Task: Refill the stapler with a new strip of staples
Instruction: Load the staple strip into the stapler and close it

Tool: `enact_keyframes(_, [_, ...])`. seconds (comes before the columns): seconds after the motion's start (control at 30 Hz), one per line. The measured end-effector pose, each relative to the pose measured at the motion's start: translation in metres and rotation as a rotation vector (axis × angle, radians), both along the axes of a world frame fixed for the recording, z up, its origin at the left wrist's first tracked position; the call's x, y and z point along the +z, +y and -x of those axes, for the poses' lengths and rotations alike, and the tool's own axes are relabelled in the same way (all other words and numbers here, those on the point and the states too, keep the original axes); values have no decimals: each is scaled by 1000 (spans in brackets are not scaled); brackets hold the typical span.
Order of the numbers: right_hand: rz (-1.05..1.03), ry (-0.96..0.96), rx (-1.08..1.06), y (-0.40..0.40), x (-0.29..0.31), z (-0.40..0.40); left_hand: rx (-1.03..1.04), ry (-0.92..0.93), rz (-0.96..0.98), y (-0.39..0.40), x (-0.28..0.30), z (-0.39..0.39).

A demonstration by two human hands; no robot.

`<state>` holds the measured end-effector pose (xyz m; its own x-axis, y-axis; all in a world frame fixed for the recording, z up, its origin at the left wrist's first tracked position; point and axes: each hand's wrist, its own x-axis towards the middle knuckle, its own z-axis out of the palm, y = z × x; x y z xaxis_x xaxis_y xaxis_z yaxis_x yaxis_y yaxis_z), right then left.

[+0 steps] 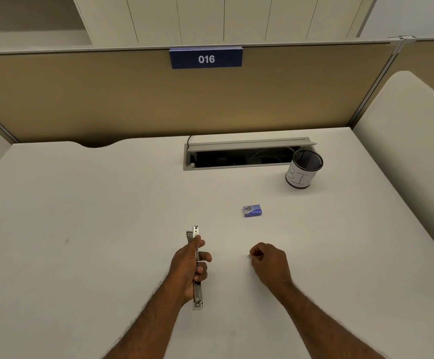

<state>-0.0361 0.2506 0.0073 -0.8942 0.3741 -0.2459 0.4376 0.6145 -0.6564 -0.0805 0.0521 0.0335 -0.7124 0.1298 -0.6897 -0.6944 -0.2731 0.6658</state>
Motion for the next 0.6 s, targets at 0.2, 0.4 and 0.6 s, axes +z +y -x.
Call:
enact_keyframes(0.2, [-185,9,169,0,-7,-3,-9,-14,-8,0,-2,-1])
enact_keyframes(0.4, [-207,0,148,-3,-8,-3,-15,-17,-1,-1,-2,-2])
enact_keyframes(0.6, [-220,-5,195,-9,-8,-3,-14,-14,-9,-3,-2,-2])
